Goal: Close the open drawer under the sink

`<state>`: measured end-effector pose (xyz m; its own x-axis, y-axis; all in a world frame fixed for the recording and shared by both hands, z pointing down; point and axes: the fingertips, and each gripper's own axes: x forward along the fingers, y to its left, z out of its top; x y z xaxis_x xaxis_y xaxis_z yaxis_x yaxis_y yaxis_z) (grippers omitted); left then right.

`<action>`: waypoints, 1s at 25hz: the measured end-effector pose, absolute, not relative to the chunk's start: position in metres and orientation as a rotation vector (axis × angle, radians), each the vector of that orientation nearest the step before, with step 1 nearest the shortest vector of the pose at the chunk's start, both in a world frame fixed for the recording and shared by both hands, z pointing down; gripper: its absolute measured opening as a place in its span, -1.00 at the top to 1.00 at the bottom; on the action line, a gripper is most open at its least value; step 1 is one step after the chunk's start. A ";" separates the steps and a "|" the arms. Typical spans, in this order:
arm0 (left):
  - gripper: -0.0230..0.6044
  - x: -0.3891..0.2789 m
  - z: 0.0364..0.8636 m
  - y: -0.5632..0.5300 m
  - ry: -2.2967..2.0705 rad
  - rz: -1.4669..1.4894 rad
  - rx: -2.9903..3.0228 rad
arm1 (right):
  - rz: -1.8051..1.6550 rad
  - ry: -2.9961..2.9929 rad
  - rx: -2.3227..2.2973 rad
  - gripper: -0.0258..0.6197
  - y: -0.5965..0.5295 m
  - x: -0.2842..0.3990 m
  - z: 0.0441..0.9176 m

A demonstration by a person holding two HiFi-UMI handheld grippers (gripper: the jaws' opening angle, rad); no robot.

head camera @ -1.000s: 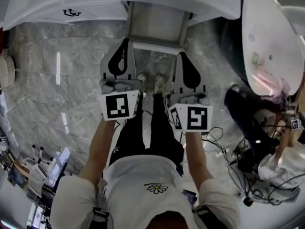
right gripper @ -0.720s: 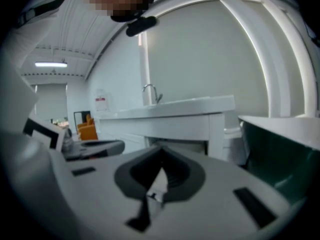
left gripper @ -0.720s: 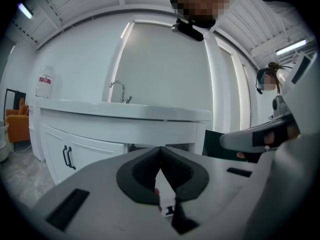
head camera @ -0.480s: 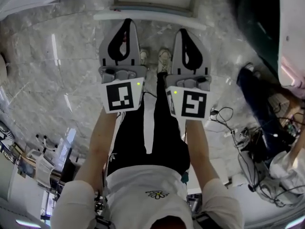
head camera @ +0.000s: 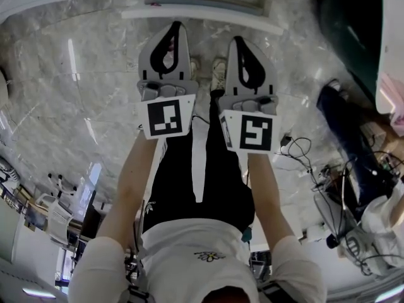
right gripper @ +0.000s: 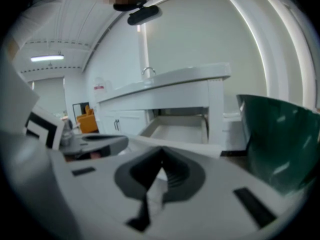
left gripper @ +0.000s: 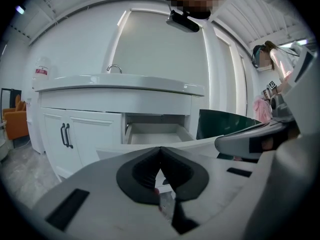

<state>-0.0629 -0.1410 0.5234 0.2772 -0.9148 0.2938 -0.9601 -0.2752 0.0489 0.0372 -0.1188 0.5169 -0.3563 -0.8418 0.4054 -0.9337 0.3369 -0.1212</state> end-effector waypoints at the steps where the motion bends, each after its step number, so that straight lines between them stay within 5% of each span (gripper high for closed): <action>1: 0.86 -0.063 0.524 -0.140 -1.737 0.295 2.320 | 0.483 -2.333 1.585 0.83 -0.119 0.037 0.518; 7: 0.85 -0.065 0.522 -0.139 -1.722 0.156 2.284 | 0.506 -2.322 1.591 0.83 -0.123 0.048 0.523; 17: 0.16 -0.042 0.592 -0.141 -1.490 0.299 2.266 | 0.573 -2.286 1.603 0.83 -0.119 0.052 0.541; 25: 0.15 -0.020 0.617 -0.165 -1.472 0.367 2.287 | 0.588 -2.267 1.612 0.83 -0.120 0.053 0.552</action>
